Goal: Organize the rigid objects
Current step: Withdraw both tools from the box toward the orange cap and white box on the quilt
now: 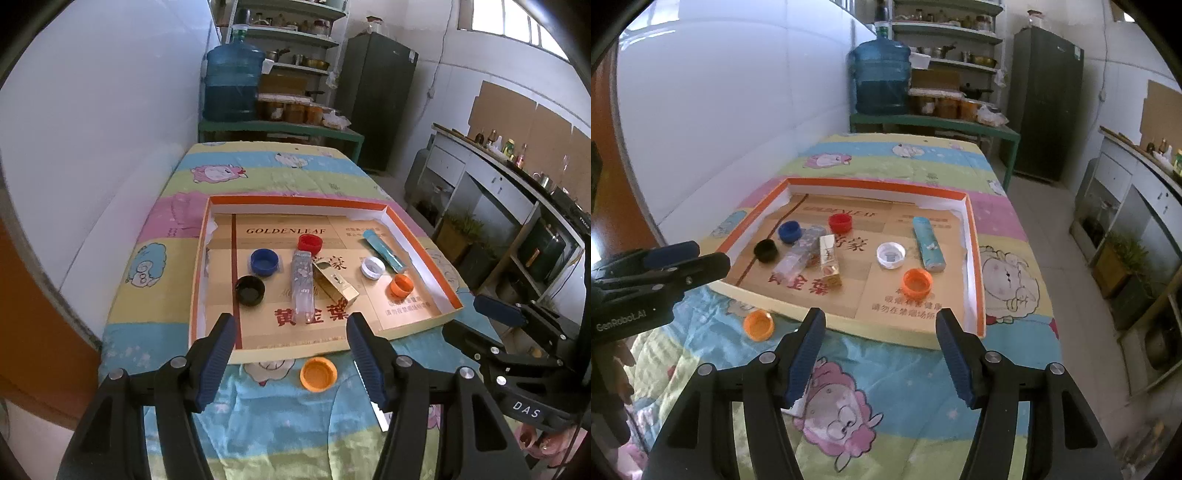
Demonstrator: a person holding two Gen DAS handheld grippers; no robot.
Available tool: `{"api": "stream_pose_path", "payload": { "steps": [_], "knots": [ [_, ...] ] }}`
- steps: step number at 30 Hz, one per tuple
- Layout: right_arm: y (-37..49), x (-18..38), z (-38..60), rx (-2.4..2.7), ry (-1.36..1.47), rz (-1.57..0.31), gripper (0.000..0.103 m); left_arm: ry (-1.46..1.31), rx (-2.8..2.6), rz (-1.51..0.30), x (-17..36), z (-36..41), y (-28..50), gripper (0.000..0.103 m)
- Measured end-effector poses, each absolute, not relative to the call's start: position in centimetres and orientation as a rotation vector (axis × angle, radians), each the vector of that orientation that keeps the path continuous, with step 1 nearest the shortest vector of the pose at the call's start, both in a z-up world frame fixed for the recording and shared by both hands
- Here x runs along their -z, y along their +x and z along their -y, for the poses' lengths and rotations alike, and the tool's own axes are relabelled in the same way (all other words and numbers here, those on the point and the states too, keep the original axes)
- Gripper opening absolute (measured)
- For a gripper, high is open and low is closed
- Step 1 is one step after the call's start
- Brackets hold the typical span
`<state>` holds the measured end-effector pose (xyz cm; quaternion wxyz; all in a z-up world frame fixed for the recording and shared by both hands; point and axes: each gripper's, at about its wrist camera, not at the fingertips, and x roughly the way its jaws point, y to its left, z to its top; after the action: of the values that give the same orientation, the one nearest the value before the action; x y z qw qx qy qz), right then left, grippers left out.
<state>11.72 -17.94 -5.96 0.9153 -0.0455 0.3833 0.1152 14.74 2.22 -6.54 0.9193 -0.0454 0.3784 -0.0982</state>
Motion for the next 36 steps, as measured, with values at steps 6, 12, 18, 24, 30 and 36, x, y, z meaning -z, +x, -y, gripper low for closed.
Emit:
{"api": "stream_pose_path", "payload": {
  "steps": [6, 12, 18, 24, 30, 36],
  "knots": [
    [10.1, 5.4, 17.5, -0.239, -0.095, -0.780, 0.064, -0.110, 0.191, -0.756, 6.1, -2.7, 13.0, 0.062],
    [8.5, 4.8, 16.9, -0.240, -0.106, -0.768, 0.064, -0.115, 0.180, -0.748, 6.0, -3.1, 11.6, 0.062],
    [7.3, 4.6, 16.3, -0.247, -0.113, -0.764, 0.064, -0.104, 0.174, -0.738, 5.8, -3.3, 10.4, 0.062],
    [6.4, 4.7, 15.6, -0.253, -0.118, -0.766, 0.064, -0.100, 0.171, -0.739, 6.0, -3.6, 9.4, 0.062],
    [5.9, 5.3, 14.8, -0.261, -0.129, -0.783, 0.064, -0.111, 0.169, -0.753, 6.7, -4.0, 8.6, 0.062],
    [5.8, 6.2, 14.0, -0.266, -0.142, -0.800, 0.064, -0.121, 0.170, -0.773, 7.6, -4.4, 8.3, 0.062]
  ]
}}
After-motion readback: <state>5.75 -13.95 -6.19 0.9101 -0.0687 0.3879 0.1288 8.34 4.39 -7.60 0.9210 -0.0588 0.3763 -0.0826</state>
